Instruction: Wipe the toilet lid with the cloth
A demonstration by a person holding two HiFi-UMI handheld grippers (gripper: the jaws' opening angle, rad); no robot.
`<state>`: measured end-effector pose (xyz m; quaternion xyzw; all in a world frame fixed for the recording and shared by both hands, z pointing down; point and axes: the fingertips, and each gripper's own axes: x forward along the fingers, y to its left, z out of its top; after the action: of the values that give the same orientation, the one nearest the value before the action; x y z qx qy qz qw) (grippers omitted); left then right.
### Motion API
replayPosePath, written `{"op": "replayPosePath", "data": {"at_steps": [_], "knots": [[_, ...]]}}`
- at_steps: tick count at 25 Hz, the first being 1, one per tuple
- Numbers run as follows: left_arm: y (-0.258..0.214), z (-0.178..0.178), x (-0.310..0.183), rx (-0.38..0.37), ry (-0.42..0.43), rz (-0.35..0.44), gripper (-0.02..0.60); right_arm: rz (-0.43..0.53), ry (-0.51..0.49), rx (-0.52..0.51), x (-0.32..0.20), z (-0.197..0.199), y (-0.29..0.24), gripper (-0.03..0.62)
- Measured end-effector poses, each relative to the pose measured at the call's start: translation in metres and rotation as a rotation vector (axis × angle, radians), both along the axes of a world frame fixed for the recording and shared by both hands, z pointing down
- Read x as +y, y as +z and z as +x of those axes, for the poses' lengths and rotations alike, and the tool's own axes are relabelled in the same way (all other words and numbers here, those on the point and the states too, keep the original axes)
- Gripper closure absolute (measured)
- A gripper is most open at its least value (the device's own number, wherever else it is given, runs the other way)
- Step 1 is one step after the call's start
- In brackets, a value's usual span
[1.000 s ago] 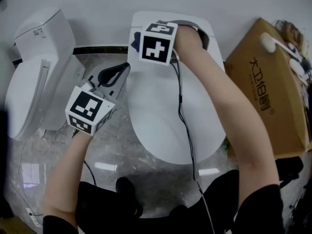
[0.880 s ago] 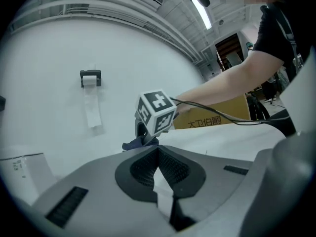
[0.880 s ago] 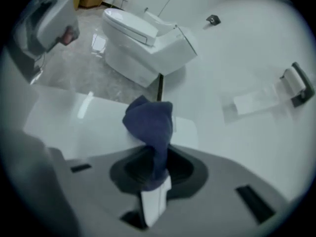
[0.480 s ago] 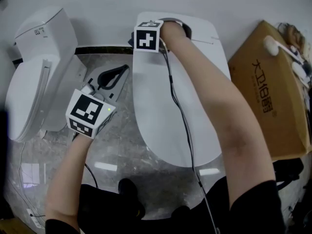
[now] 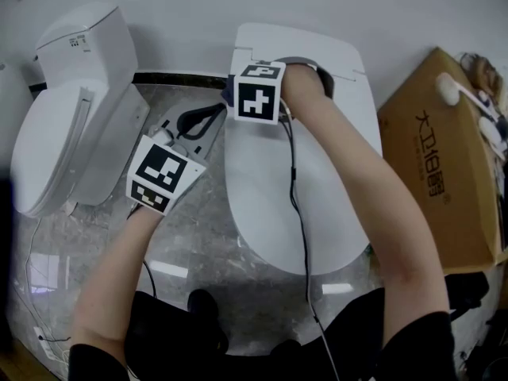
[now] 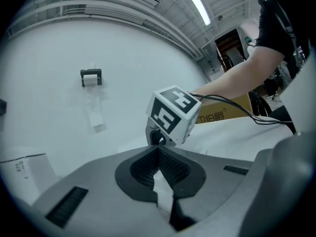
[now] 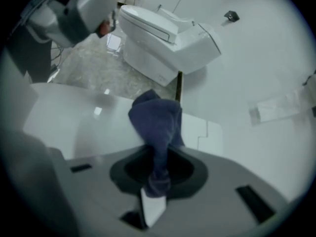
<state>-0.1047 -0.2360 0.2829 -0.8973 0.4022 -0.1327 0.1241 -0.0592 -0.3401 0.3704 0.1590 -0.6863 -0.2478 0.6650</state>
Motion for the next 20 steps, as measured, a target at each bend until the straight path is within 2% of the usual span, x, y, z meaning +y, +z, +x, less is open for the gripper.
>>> {"op": "replayPosePath", "data": {"at_steps": [11, 20], "knots": [[-0.002, -0.004, -0.003, 0.008, -0.025, -0.003, 0.566, 0.016, -0.028, 0.022, 0.077, 0.010, 0.004, 0.516], [0.002, 0.006, -0.004, -0.005, -0.005, -0.005, 0.566, -0.026, -0.089, 0.049, 0.151, 0.011, 0.006, 0.516]]}}
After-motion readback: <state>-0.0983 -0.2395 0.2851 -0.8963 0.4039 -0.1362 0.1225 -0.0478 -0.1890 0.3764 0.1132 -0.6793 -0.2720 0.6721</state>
